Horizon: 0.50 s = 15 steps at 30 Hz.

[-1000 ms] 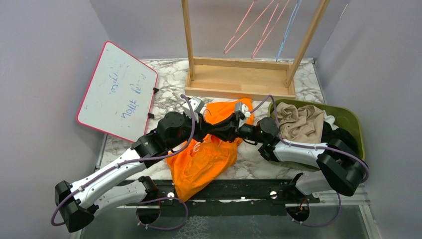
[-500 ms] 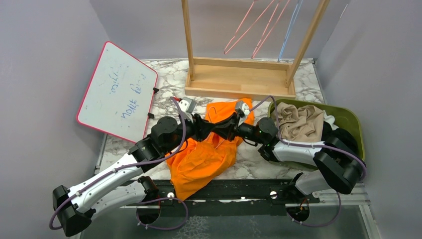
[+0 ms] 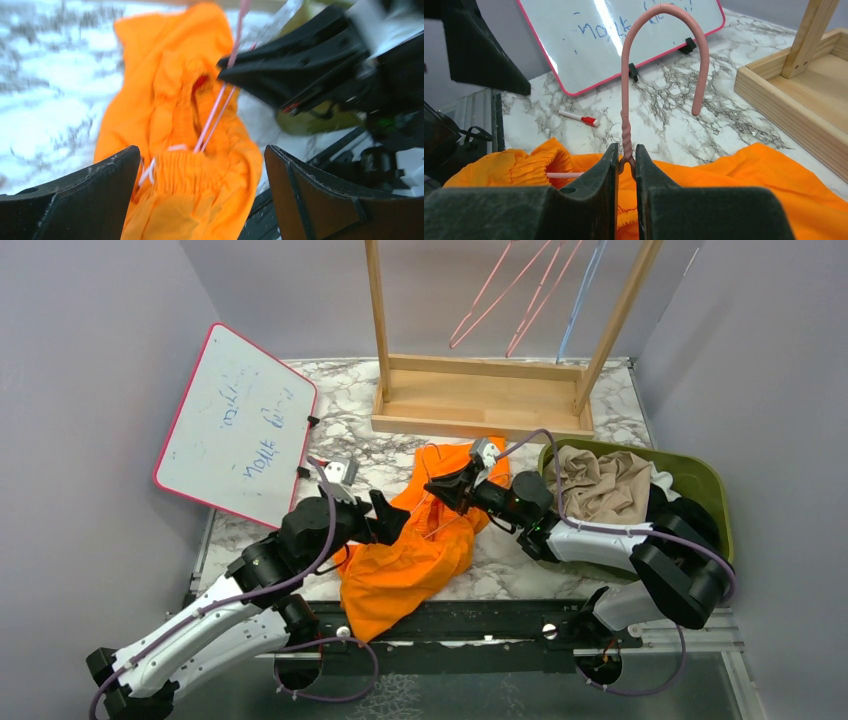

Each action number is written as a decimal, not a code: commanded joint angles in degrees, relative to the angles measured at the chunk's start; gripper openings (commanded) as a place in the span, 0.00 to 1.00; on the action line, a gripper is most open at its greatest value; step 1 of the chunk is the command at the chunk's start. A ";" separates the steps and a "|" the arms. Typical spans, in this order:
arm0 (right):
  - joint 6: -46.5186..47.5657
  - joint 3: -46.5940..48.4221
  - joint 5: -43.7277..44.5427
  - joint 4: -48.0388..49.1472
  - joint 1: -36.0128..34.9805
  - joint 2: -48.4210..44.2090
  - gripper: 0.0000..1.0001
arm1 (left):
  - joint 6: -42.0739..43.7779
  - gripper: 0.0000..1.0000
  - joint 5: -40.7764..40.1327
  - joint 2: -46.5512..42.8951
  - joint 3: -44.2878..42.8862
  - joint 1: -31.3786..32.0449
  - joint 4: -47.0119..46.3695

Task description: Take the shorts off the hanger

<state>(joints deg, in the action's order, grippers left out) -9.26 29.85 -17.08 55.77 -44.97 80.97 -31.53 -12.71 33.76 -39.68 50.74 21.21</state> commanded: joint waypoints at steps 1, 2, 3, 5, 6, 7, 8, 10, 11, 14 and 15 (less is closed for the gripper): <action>2.25 1.90 1.10 -1.85 0.15 0.34 0.01 | -8.03 0.96 0.70 1.44 5.59 0.32 6.56; 2.15 1.76 0.87 -2.07 0.17 0.18 0.01 | -9.04 0.96 1.21 2.25 6.33 0.27 6.51; 2.03 1.60 0.94 -2.25 0.15 -0.11 0.01 | -9.56 0.96 1.70 3.26 6.71 0.29 6.58; 1.87 1.28 1.52 -2.87 0.19 -0.67 0.01 | -10.67 0.89 1.22 5.54 6.77 0.28 7.15; 1.86 1.15 1.86 -3.31 0.15 -0.98 0.01 | -11.43 0.81 0.47 6.07 6.89 0.31 7.17; 1.98 1.24 2.06 -3.79 0.15 -1.26 0.01 | -11.75 0.75 -0.05 6.10 7.25 0.24 6.58; 2.23 1.45 2.13 -4.60 0.15 -1.65 0.01 | -11.61 0.67 -0.72 5.61 7.52 0.28 6.19; 2.88 2.51 2.50 -7.53 0.17 -2.43 0.01 | -11.23 0.42 -3.19 3.70 7.26 0.26 6.25; 3.35 3.02 2.68 -8.87 0.15 -2.93 0.01 | -10.96 0.34 -4.22 2.43 7.25 0.28 6.37; 4.34 3.70 5.51 -11.14 0.15 -4.88 0.01 | -10.55 0.14 -7.49 -1.31 7.01 0.31 6.97; 4.97 3.64 7.50 -11.36 0.21 -5.69 0.01 | -10.23 0.11 -8.72 -2.28 6.92 0.32 7.22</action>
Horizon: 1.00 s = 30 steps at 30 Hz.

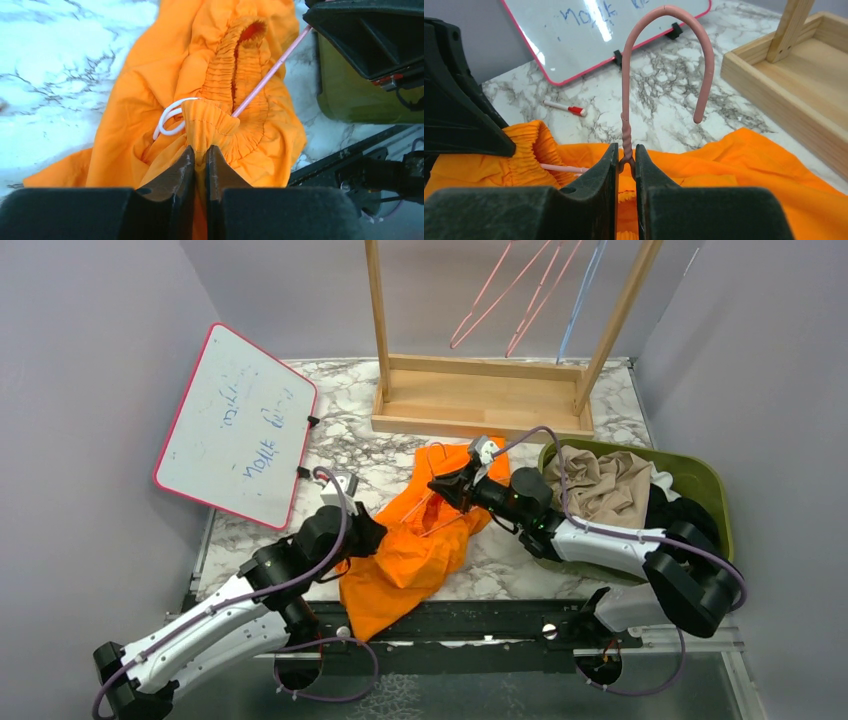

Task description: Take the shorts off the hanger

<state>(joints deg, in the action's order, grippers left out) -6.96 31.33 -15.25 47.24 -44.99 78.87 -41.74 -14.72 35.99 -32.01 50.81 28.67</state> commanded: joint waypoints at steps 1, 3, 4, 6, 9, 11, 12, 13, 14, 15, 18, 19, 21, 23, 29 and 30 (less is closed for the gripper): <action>3.62 2.00 8.71 -3.01 0.18 -4.54 0.01 | 0.48 0.03 -7.98 -5.75 -0.77 0.25 -0.14; 5.72 0.97 14.66 -1.21 0.17 -6.35 0.01 | 1.59 0.00 -10.93 -7.03 -0.97 0.25 -0.07; 7.86 0.71 16.63 1.17 0.17 -6.84 0.01 | 2.41 0.00 -12.47 -7.29 -1.40 0.26 -0.10; 11.91 1.92 18.92 0.81 0.17 -8.02 0.01 | 4.52 0.00 -15.50 -6.87 -3.02 0.22 0.61; 16.28 5.73 19.02 -3.02 0.17 -8.30 0.01 | 6.32 0.00 -20.54 -6.12 -5.21 0.23 1.91; 17.25 6.57 18.75 -2.96 0.17 -8.45 0.01 | 6.89 0.00 -24.32 -5.58 -5.83 0.23 2.36; 18.60 6.86 18.50 -2.04 0.17 -8.45 0.01 | 6.86 0.00 -26.01 -5.01 -6.20 0.18 2.93; 19.47 7.79 17.71 -2.43 0.17 -8.55 0.01 | 6.55 0.00 -27.84 -4.14 -6.46 0.17 4.18; 20.24 9.05 16.56 -3.57 0.17 -8.59 0.01 | 5.69 0.00 -29.43 -3.11 -6.68 0.25 5.32; 21.44 10.56 14.63 -5.20 0.23 -8.42 0.01 | 5.13 0.00 -30.43 -2.04 -6.70 0.18 6.16; 22.62 13.81 12.11 -8.16 0.22 -8.15 0.01 | 2.89 0.00 -31.41 0.20 -5.65 0.24 6.97; 22.68 14.14 12.54 -8.20 0.21 -8.12 0.01 | 1.90 0.00 -30.99 0.49 -5.16 0.19 6.97; 24.51 14.04 14.41 -7.69 0.18 -8.15 0.01 | -0.80 0.00 -29.85 -0.15 -4.06 0.21 7.43; 26.55 14.23 20.54 -8.44 0.17 -7.53 0.01 | -2.98 0.00 -28.33 -2.15 -2.24 0.21 7.47; 22.32 10.63 14.16 -11.58 0.17 -13.90 0.01 | -2.34 0.00 -28.69 -6.53 1.08 0.24 6.94; 20.80 11.29 11.88 -14.47 0.18 -14.89 0.01 | -0.72 0.00 -28.60 -5.94 1.15 0.20 5.60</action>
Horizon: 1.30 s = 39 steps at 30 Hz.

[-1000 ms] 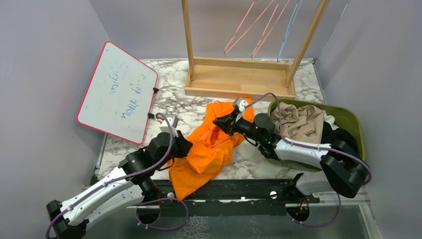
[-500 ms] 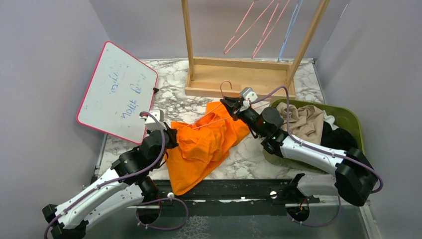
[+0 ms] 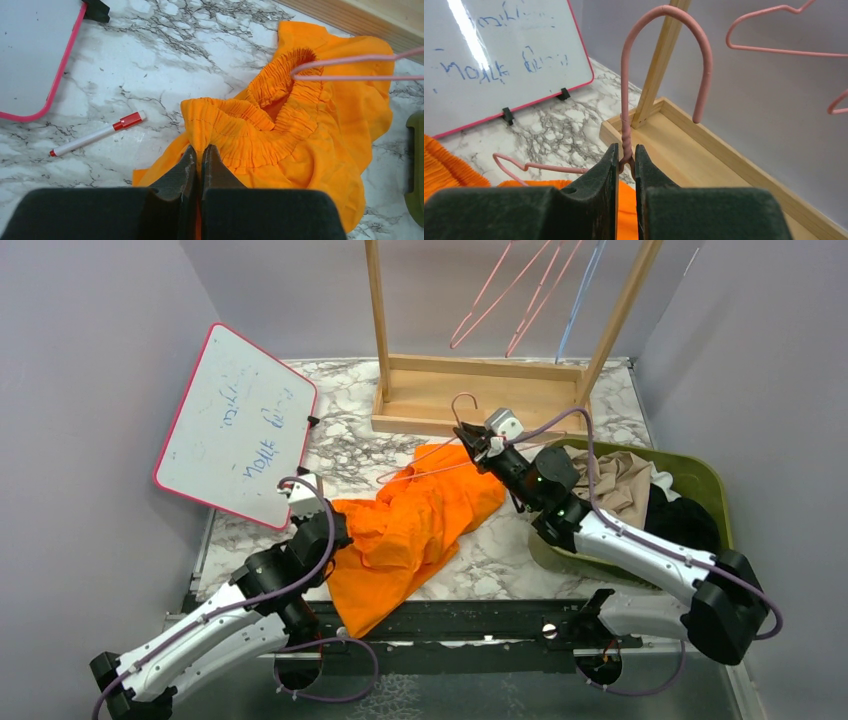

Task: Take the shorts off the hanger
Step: Remove the shorts from the hanger, then place the hanger on the clothes rod.

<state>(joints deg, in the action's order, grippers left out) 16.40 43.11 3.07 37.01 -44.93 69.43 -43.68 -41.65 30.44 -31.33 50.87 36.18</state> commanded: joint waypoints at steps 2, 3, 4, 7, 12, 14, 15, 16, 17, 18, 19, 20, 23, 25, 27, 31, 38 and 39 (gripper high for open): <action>-4.89 1.99 -9.21 -10.28 0.09 -6.34 0.01 | 4.51 0.00 -1.15 2.33 0.31 0.13 -4.78; -5.49 2.49 -9.79 -12.35 0.15 -6.68 0.01 | 5.74 0.00 -1.08 4.45 0.05 0.19 -6.03; -6.10 2.36 -9.69 -13.41 0.05 -7.36 0.01 | 7.03 0.00 -1.36 6.52 -0.33 0.00 -7.06; -6.66 -0.37 -7.85 -13.15 0.11 -10.91 0.01 | 11.30 0.00 -0.16 12.55 -2.31 -2.66 -10.41; -5.79 -1.10 -5.60 -21.24 0.10 -15.42 0.01 | 17.79 0.00 21.20 18.72 -5.34 -18.86 -18.70; -5.41 -2.62 -6.78 -22.99 0.12 -17.79 0.01 | 18.61 0.00 31.14 20.49 -4.91 -22.81 -22.30; -5.06 -3.47 -8.62 -23.47 0.06 -18.94 0.01 | 19.01 0.00 36.07 21.50 -4.29 -23.11 -25.39; -4.99 -4.32 -10.28 -23.52 0.10 -19.99 0.01 | 19.36 0.00 40.68 22.81 -3.89 -23.15 -27.34; -5.12 -4.95 -11.78 -23.56 0.15 -20.73 0.01 | 19.26 0.00 44.46 24.19 -3.99 -23.18 -28.18; -5.42 -5.42 -13.23 -23.63 0.11 -21.18 0.01 | 18.97 0.00 47.81 25.71 -4.43 -23.12 -28.27; -5.57 -5.64 -14.50 -24.10 0.10 -21.34 0.01 | 18.76 0.00 51.03 27.09 -4.71 -23.16 -28.42; -5.46 -5.67 -15.80 -24.89 0.14 -21.30 0.01 | 18.73 0.01 54.17 28.13 -5.08 -23.17 -28.15; -5.37 -4.36 -18.05 -28.69 0.11 -20.13 0.01 | 17.80 0.11 58.73 27.63 -4.24 -23.19 -27.30; -6.37 -3.89 -18.92 -29.99 0.15 -19.84 0.01 | 17.34 0.18 58.69 25.21 -2.64 -23.16 -26.96; -7.63 -4.65 -20.65 -28.99 0.11 -20.15 0.01 | 17.19 0.31 56.60 22.38 -1.78 -23.13 -24.63; -9.69 -5.85 -25.40 -26.25 0.11 -20.95 0.01 | 16.43 0.65 51.40 14.96 -1.99 -23.14 -19.54; -13.91 -5.33 -28.00 -24.35 0.15 -18.42 0.01 | 16.99 0.84 51.71 6.01 -1.98 -23.17 -18.95; -14.53 -5.32 -28.26 -23.97 0.13 -18.12 0.01 | 17.14 0.84 52.67 5.22 -1.72 -23.19 -18.99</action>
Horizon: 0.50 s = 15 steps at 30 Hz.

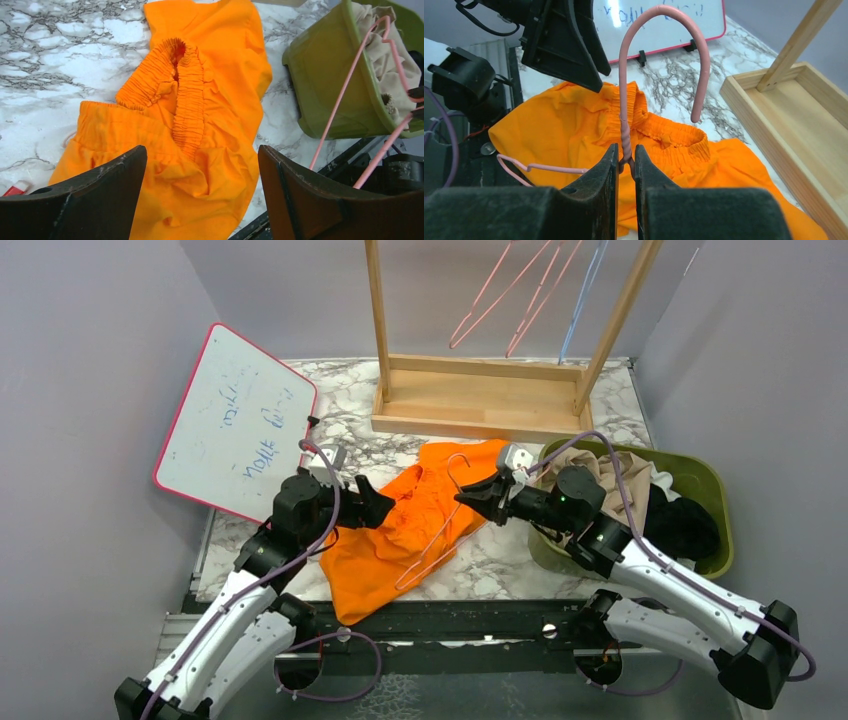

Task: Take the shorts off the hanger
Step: Place the hanger on the clothes rod.

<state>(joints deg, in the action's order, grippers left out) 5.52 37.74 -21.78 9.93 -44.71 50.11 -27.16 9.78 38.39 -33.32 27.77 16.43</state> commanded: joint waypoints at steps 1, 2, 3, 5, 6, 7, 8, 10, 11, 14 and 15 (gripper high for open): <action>-4.48 -0.09 -3.52 3.67 -0.11 1.41 0.01 | 0.79 0.84 2.45 -3.32 0.67 -0.04 0.65; -5.26 -0.31 -3.49 4.65 -0.12 1.56 0.01 | 0.72 0.84 4.02 -3.99 1.18 -0.05 0.41; -6.24 -0.48 -3.41 5.39 -0.07 1.62 0.01 | 0.47 0.84 5.60 -4.65 1.68 -0.06 0.16; -7.71 -0.84 -3.16 6.82 -0.09 1.70 0.01 | -0.81 0.84 11.22 -5.66 2.26 -0.08 -0.30; -8.32 -0.97 -3.06 7.53 -0.11 1.69 0.01 | -1.37 0.84 14.16 -5.97 2.49 -0.08 -0.84; -8.91 -1.11 -2.97 8.10 -0.12 1.71 0.01 | -2.02 0.84 17.37 -6.10 2.83 -0.04 -1.55; -9.14 -1.02 -3.00 8.61 -0.07 1.85 0.01 | -2.25 0.84 20.05 -6.18 3.10 -0.08 -1.88; -9.89 -0.67 -2.92 9.60 -0.10 2.55 0.01 | -2.15 0.85 24.02 -6.01 3.32 -0.07 -1.90; -10.19 -0.29 -2.64 9.97 -0.09 3.08 0.01 | -1.97 0.85 25.38 -6.10 3.61 -0.04 -1.91; -12.62 1.83 0.89 9.23 -0.12 5.42 0.01 | -2.07 0.85 30.13 -6.19 3.13 -0.08 -1.88; -13.70 2.65 2.68 8.86 -0.09 6.50 0.01 | -2.25 0.85 32.40 -6.33 2.38 -0.08 -1.92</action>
<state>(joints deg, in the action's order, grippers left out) -3.49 37.39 -23.20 17.08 -44.71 53.82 -28.53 29.95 32.91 -29.87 27.77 16.05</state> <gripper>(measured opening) 0.144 0.847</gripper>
